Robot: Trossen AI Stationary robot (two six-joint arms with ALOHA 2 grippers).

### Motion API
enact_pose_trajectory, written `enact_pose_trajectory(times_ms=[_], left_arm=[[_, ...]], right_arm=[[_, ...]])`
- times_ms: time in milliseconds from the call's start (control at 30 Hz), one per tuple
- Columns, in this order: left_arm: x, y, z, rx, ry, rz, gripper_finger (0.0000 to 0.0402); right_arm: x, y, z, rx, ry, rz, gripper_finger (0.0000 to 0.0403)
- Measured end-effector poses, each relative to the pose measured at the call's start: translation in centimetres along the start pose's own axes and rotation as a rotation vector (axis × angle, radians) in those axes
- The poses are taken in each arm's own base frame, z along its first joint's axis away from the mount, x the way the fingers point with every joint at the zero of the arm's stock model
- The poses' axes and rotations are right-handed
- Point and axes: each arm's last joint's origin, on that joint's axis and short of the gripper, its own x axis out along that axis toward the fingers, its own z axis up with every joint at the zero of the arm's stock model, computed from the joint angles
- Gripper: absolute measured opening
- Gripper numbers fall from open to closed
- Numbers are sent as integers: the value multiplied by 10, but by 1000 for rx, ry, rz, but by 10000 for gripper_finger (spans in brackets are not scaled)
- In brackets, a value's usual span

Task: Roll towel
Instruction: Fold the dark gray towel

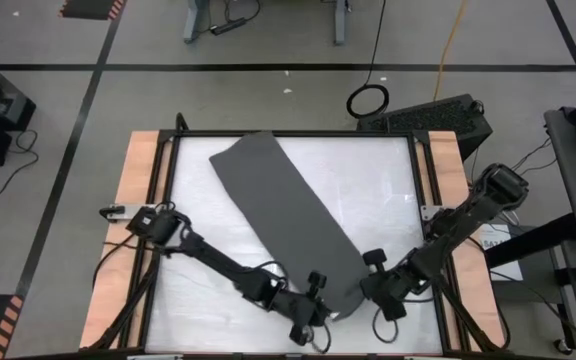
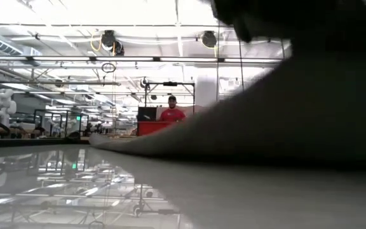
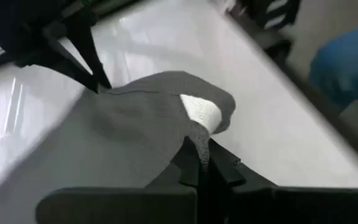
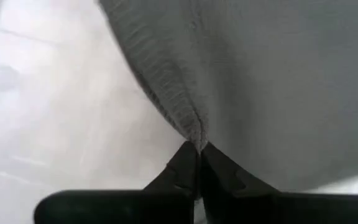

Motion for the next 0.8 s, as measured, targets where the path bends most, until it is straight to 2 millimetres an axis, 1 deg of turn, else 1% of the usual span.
enact_pose_trajectory(times_ms=[100, 233, 367, 467, 533, 633, 800], left_arm=[[-23, -7, 20, 4, -47, 1, 4], [-52, -21, 43, 2, -125, -24, 3], [-72, -46, 52, 11, -162, -47, 3], [-86, -59, 58, 5, -173, 24, 3], [-95, -65, 60, 4, -175, 116, 2], [-107, -72, 62, 2, -170, 274, 2], [-121, -71, 65, -12, -160, 484, 2]], right_arm=[[-19, 15, 15, -38, -32, 31, 1], [-54, 38, 36, -94, -105, 81, 1], [-91, 59, 50, -161, -192, 97, 1], [-117, 66, 58, -208, -249, 43, 0], [-132, 66, 63, -238, -287, -11, 0], [-145, 57, 71, -276, -315, -117, 0], [-143, 27, 90, -314, -314, -252, 0]])
